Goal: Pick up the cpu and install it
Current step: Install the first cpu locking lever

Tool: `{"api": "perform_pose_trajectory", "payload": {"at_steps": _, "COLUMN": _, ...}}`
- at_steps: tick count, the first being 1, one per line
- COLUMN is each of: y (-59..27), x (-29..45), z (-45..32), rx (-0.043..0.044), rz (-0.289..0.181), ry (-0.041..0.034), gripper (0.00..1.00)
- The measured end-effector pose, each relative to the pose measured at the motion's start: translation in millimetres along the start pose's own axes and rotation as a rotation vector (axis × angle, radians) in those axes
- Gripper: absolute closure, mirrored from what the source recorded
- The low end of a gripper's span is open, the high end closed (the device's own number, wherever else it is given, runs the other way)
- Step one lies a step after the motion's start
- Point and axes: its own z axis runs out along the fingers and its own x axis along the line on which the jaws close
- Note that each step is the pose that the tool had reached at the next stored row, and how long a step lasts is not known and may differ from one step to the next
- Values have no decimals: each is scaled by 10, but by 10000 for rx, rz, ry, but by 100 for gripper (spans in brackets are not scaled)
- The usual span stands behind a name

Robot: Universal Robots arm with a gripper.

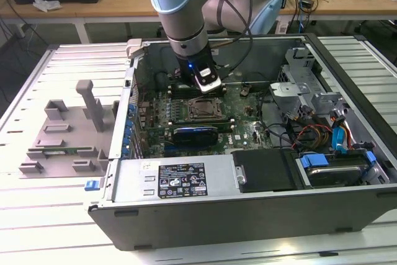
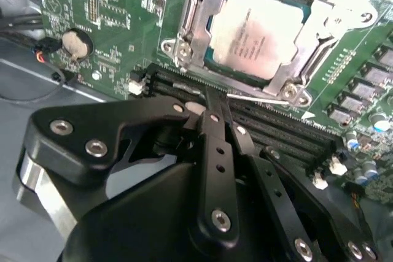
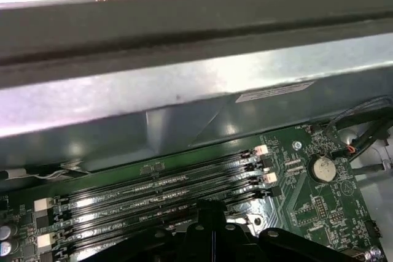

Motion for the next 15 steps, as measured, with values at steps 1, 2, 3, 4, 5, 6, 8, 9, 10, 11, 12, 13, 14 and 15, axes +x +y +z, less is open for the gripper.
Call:
{"api": "perform_pose_trajectory", "payload": {"at_steps": 1, "y": 0, "x": 5, "z": -1, "rx": -2, "rz": -1, "ry": -8, "gripper": 89}}
{"api": "perform_pose_trajectory", "payload": {"at_steps": 2, "y": 0, "x": 12, "z": -2, "rx": -4, "rz": -4, "ry": -18, "gripper": 89}}
{"api": "perform_pose_trajectory", "payload": {"at_steps": 3, "y": 2, "x": 25, "z": -4, "rx": -7, "rz": -7, "ry": -34, "gripper": 89}}
{"api": "perform_pose_trajectory", "payload": {"at_steps": 4, "y": 6, "x": 46, "z": -7, "rx": -12, "rz": -9, "ry": -53, "gripper": 89}}
{"api": "perform_pose_trajectory", "payload": {"at_steps": 5, "y": 9, "x": 69, "z": -10, "rx": -16, "rz": -9, "ry": -77, "gripper": 89}}
{"api": "perform_pose_trajectory", "payload": {"at_steps": 6, "y": 10, "x": 77, "z": -9, "rx": -22, "rz": -12, "ry": -101, "gripper": 89}}
{"api": "perform_pose_trajectory", "payload": {"at_steps": 8, "y": 6, "x": 83, "z": 2, "rx": -46, "rz": -34, "ry": -199, "gripper": 89}}
{"api": "perform_pose_trajectory", "payload": {"at_steps": 9, "y": 5, "x": 85, "z": 6, "rx": -54, "rz": -43, "ry": -235, "gripper": 89}}
{"api": "perform_pose_trajectory", "payload": {"at_steps": 10, "y": 3, "x": 86, "z": 10, "rx": -62, "rz": -51, "ry": -263, "gripper": 89}}
{"api": "perform_pose_trajectory", "payload": {"at_steps": 11, "y": 2, "x": 87, "z": 14, "rx": -70, "rz": -58, "ry": -294, "gripper": 89}}
{"api": "perform_pose_trajectory", "payload": {"at_steps": 12, "y": -1, "x": 91, "z": 24, "rx": -84, "rz": -69, "ry": -344, "gripper": 89}}
{"api": "perform_pose_trajectory", "payload": {"at_steps": 13, "y": -6, "x": 98, "z": 38, "rx": -93, "rz": -80, "ry": -383, "gripper": 89}}
{"api": "perform_pose_trajectory", "payload": {"at_steps": 14, "y": -9, "x": 100, "z": 43, "rx": -96, "rz": -84, "ry": -393, "gripper": 89}}
{"api": "perform_pose_trajectory", "payload": {"at_steps": 15, "y": -10, "x": 101, "z": 46, "rx": -97, "rz": -86, "ry": -399, "gripper": 89}}
